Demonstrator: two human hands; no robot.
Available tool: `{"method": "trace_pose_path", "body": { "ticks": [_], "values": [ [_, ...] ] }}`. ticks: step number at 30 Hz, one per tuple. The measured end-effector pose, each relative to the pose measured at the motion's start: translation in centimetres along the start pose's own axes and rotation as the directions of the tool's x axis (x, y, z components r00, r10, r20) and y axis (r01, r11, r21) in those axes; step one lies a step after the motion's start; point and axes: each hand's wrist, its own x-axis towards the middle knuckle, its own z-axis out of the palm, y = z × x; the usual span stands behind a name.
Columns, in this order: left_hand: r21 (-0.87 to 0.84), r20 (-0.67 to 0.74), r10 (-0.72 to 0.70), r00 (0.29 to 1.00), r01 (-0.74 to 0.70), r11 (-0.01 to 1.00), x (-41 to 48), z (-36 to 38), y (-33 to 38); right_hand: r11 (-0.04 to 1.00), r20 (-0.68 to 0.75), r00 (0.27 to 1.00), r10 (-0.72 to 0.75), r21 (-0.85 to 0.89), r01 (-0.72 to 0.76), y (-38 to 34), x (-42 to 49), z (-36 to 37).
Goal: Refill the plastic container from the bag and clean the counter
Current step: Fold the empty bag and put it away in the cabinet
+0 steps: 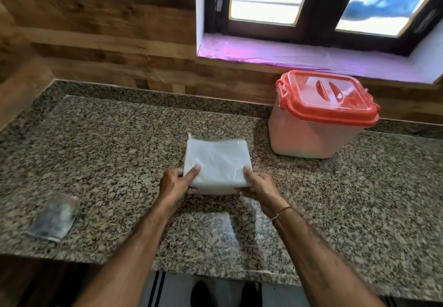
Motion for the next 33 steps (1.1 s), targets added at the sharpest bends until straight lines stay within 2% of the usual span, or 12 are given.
{"method": "trace_pose_path", "body": {
  "ticks": [5,11,15,17,19,21,23,25,28,30,33],
  "values": [
    [0.147,-0.099,-0.147,0.984,0.161,0.976,-2.8,0.7,-5.9,0.968,-0.075,0.993,0.086,-0.23,-0.101,6.1,0.4,-0.8],
    [0.293,-0.156,-0.189,0.97,0.228,0.928,-5.2,2.3,-8.6,0.87,-0.152,0.985,0.086,-0.47,-0.148,8.7,1.0,-2.3],
    [0.395,-0.158,-0.163,0.974,0.213,0.894,-5.8,3.2,-9.2,0.859,-0.041,0.998,0.037,-0.51,-0.052,8.4,1.3,-2.6],
    [0.388,-0.171,-0.149,0.974,0.206,0.898,-6.3,4.2,-8.7,0.866,0.057,0.998,0.027,-0.5,0.005,8.3,1.6,-2.9],
    [0.363,-0.193,-0.155,0.969,0.218,0.906,-6.7,5.1,-8.0,0.867,0.073,0.997,0.024,-0.497,0.016,8.2,2.2,-3.3],
    [0.307,-0.195,-0.186,0.963,0.24,0.921,-6.8,5.5,-8.0,0.886,0.049,0.998,0.036,-0.464,-0.009,8.1,2.8,-3.9],
    [0.181,-0.201,-0.226,0.953,0.263,0.948,-7.1,5.4,-7.8,0.904,0.047,0.998,0.04,-0.426,-0.016,7.7,3.1,-4.2],
    [-0.043,-0.232,-0.279,0.932,0.276,0.96,-7.9,4.7,-7.5,0.931,0.139,0.99,0.026,-0.365,0.027,6.8,2.7,-3.7],
    [-0.335,-0.268,-0.345,0.9,0.249,0.909,-9.9,2.5,-6.8,0.947,0.317,0.949,0.0,-0.304,0.101,5.0,1.2,-1.5],
    [-0.382,-0.322,-0.342,0.883,0.209,0.9,-11.4,0.4,-7.3,0.949,0.408,0.913,0.013,-0.292,0.118,4.1,-0.2,0.8],
    [-0.425,-0.458,-0.341,0.821,0.134,0.895,-14.4,-3.1,-8.5,0.932,0.465,0.885,0.017,-0.328,0.154,4.5,-2.5,5.3]
  ]
}}
